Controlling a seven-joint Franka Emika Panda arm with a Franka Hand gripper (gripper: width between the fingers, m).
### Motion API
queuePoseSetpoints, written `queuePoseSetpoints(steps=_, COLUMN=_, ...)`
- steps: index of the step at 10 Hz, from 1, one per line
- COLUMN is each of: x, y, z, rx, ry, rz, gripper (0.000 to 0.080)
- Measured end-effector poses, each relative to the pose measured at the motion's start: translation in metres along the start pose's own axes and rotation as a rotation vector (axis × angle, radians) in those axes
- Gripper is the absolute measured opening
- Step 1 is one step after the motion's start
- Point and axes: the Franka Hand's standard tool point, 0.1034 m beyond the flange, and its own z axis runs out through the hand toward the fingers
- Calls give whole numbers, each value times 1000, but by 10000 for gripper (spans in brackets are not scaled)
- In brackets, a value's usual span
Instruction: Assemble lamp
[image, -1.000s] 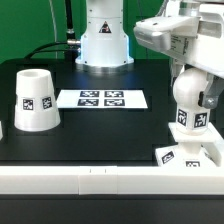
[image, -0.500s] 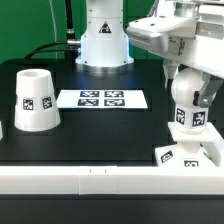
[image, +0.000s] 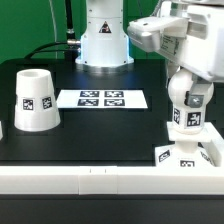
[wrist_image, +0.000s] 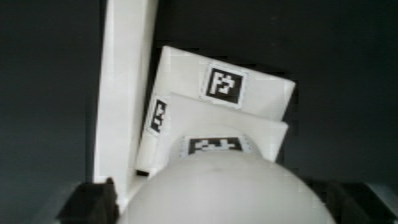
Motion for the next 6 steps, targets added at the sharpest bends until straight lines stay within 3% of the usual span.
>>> queuePoseSetpoints(steps=3, x=1, y=-2, z=0, rx=28, ry=18, rz=290, gripper=574)
queuePoseSetpoints(steps=6, x=0, y=-5, z=-1, rx=73, ry=13, rz=545, gripper=574)
